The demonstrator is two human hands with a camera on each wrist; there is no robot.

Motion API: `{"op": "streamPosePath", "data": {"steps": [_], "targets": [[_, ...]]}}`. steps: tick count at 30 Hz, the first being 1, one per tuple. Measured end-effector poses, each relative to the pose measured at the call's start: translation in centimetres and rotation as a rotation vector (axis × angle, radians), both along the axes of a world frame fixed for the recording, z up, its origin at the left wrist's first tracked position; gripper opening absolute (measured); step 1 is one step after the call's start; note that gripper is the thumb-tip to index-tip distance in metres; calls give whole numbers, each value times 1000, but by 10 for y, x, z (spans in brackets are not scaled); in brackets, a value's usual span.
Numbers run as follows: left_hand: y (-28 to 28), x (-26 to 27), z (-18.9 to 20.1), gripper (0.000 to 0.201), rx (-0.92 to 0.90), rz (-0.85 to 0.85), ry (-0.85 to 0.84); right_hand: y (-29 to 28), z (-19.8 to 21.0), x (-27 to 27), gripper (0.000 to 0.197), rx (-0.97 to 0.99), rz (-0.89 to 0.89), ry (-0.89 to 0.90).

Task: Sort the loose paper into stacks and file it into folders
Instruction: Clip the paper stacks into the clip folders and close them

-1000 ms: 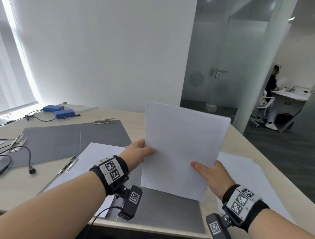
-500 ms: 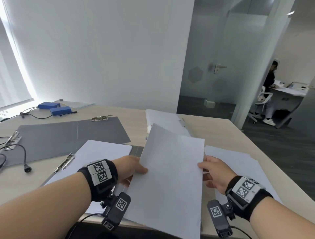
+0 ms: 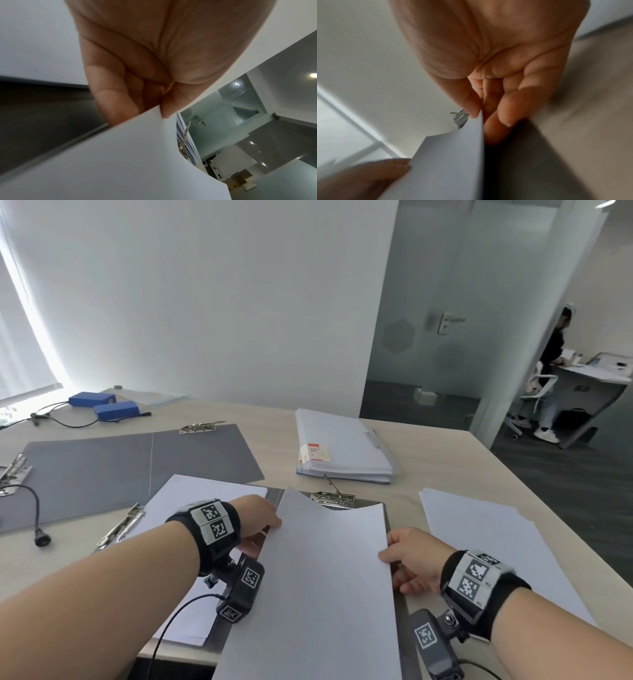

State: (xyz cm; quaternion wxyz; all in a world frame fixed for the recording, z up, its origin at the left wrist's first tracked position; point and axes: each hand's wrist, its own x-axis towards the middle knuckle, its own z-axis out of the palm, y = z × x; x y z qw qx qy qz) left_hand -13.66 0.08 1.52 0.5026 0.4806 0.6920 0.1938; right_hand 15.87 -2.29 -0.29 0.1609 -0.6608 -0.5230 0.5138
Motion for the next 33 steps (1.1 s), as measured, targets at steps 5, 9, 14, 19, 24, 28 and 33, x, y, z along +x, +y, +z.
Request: {"op": "streamPosePath", "data": {"steps": [5, 9, 14, 19, 24, 28, 33], "targets": [[19, -7, -10, 21, -87, 57, -15, 27, 12, 1, 18, 141, 63, -287], [26, -15, -20, 27, -154, 58, -60, 57, 22, -9, 23, 378, 95, -383], [29, -22, -30, 24, -143, 87, -134, 96, 17, -41, 39, 473, 229, -433], [31, -21, -33, 18, -116, 95, -119, 117, 20, -75, 67, 610, 469, -580], [34, -23, -34, 23, -133, 58, -113, 125, 29, -80, 41, 724, 597, -861], [36, -23, -37, 25, -140, 42, -120, 122, 40, -60, 24, 780, 544, -995], [37, -25, -36, 27, -164, 44, -125, 114, 34, -25, 28, 562, 456, -1101]]}}
